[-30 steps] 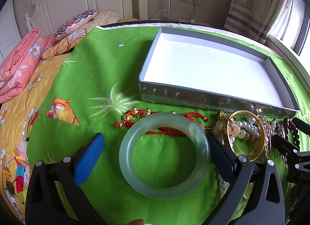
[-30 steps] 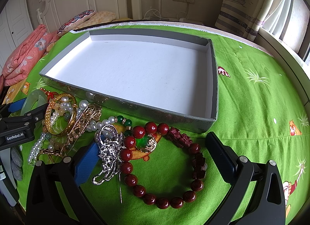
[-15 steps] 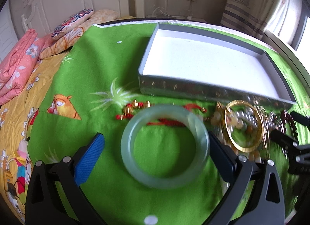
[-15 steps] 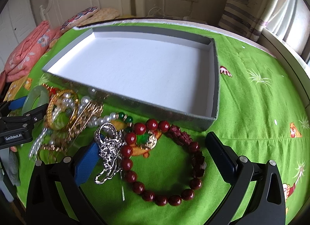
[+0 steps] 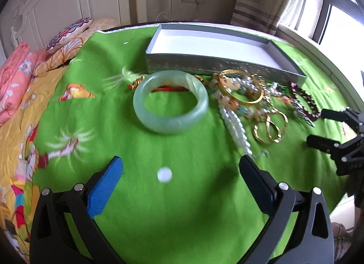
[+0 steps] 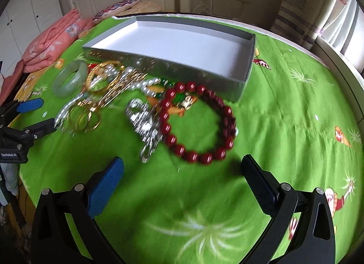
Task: Organize jewelry
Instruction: 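Move left tool to the jade bangle while right tool moves to the gold ring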
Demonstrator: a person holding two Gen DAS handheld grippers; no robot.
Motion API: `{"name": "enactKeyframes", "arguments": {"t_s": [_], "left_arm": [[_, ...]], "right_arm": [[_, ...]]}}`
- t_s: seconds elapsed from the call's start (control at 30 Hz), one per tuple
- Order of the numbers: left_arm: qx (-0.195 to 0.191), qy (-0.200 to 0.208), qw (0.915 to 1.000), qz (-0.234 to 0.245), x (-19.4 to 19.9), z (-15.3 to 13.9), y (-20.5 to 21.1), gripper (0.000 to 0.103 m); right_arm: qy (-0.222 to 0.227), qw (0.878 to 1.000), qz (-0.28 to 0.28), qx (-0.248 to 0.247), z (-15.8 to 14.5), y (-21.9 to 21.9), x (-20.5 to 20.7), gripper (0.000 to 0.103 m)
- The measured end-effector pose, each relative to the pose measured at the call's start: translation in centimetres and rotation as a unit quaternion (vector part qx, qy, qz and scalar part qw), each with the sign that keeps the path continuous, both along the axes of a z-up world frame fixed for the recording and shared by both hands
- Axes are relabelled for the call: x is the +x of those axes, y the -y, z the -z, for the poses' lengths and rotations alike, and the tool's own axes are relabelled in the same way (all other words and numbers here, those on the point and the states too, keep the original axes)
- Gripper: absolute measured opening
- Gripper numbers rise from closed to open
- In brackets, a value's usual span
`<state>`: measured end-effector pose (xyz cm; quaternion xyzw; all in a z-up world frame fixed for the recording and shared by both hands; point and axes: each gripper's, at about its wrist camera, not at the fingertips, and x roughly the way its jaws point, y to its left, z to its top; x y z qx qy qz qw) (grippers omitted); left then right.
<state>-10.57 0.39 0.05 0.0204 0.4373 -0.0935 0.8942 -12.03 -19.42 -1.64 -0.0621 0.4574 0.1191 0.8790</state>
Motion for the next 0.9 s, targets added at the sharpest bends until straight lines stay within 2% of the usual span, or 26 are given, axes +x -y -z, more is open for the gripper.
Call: {"name": "enactKeyframes", "arguments": {"t_s": [0.2,0.27,0.33,0.4,0.47,0.53,0.7,0.8,0.9], "left_arm": [[-0.003,0.009,0.9998,-0.016,-1.9,-0.3,-1.4,0.101],[-0.008,0.01,0.9997,-0.021,-2.3,-0.3,-2.1,0.1],[-0.01,0.009,0.9996,-0.025,-2.5,-0.3,-3.0,0.1],[-0.009,0.008,0.9996,-0.026,-2.6,-0.2,-3.6,0.099],[-0.005,0.012,0.9996,-0.024,-3.0,-0.1,-3.9,0.097],[-0.001,0.016,0.9996,-0.021,-3.2,-0.1,-4.0,0.096],[0.007,0.023,0.9996,-0.012,-3.4,0.0,-3.5,0.093],[0.01,0.026,0.9996,-0.003,-3.1,-0.3,-3.1,0.087],[0.023,0.035,0.9991,0.005,-2.5,-0.9,-2.6,0.086]], "right_arm": [[0.024,0.997,-0.059,0.03,-0.8,-2.3,-2.2,0.097],[0.033,0.996,-0.076,0.042,-1.3,-3.5,-2.4,0.08],[0.034,0.994,-0.094,0.047,-1.5,-4.9,-2.1,0.074],[0.032,0.993,-0.106,0.032,-1.3,-6.2,-1.9,0.07],[0.029,0.993,-0.112,0.028,-1.2,-7.1,-1.6,0.06],[0.026,0.993,-0.109,0.033,-1.1,-7.5,-1.0,0.056],[0.02,0.995,-0.094,0.036,-1.1,-8.7,0.4,0.056],[0.025,0.996,-0.086,0.021,-0.9,-9.5,1.1,0.056],[0.029,0.996,-0.081,0.013,-0.7,-9.7,1.4,0.056]]}}
